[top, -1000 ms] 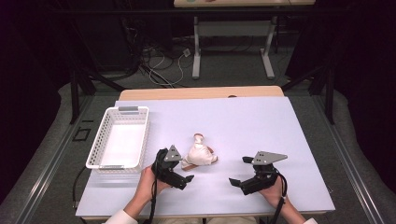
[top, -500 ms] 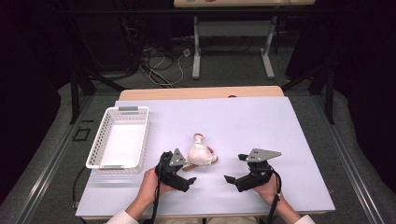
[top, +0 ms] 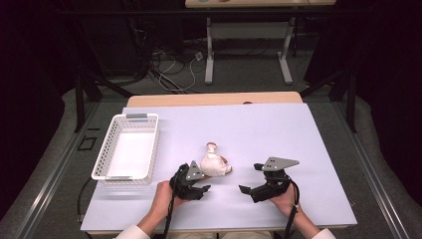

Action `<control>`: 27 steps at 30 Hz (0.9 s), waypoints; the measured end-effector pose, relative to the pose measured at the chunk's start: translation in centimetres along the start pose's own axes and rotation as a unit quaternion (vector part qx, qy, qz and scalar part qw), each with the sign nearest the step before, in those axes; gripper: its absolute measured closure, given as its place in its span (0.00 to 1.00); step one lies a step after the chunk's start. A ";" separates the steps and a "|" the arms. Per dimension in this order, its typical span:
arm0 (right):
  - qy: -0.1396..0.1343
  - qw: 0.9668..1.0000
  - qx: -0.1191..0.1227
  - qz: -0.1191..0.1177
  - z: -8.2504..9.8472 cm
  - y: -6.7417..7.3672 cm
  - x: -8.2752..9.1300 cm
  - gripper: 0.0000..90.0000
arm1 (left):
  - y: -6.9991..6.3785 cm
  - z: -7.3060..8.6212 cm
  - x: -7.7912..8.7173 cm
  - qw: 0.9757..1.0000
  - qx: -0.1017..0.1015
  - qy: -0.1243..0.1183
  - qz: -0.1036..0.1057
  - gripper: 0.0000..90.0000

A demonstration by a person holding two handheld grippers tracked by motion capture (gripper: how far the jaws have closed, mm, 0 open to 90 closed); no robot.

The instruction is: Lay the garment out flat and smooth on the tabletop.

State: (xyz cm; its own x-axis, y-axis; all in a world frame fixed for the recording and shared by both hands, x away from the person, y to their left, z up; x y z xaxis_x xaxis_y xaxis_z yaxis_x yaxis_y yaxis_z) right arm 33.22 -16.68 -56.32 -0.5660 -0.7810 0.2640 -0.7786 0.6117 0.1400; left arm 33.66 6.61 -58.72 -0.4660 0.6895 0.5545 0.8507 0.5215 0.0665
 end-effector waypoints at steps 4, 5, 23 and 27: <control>-0.002 1.000 -0.005 0.000 0.0 -0.1 0.1 0.01 | 0.3 0.3 -0.4 1.000 0.007 0.000 -0.006 0.54; -0.002 1.000 -0.007 0.001 0.0 0.0 0.1 0.01 | 0.4 0.3 -0.5 1.000 0.007 -0.003 -0.011 0.55; -0.003 1.000 -0.016 0.001 0.4 -0.3 0.2 0.02 | 2.2 0.2 -1.5 0.998 0.054 -0.023 -0.010 0.76; 0.004 1.000 -0.014 0.002 0.5 -0.2 0.2 0.05 | 2.6 0.2 -1.5 0.999 0.048 -0.023 -0.013 0.88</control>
State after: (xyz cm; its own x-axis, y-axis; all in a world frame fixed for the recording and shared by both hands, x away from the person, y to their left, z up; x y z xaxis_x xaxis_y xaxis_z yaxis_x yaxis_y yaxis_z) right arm 33.12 -17.04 -56.78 -0.5665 -0.7776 0.2728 -0.7684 0.6181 0.1659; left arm 36.54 7.06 -59.58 -0.5005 0.6964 0.5143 0.8121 0.5836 0.0002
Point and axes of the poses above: each handheld gripper's, and its own axes: x roughly backward along the jaws, z roughly out of its underside, y roughly to its left, the point moved 5 cm from there along -x, roughly forward along the jaws, and after that the axes turned 15 degrees about -y, right-handed, at the moved point
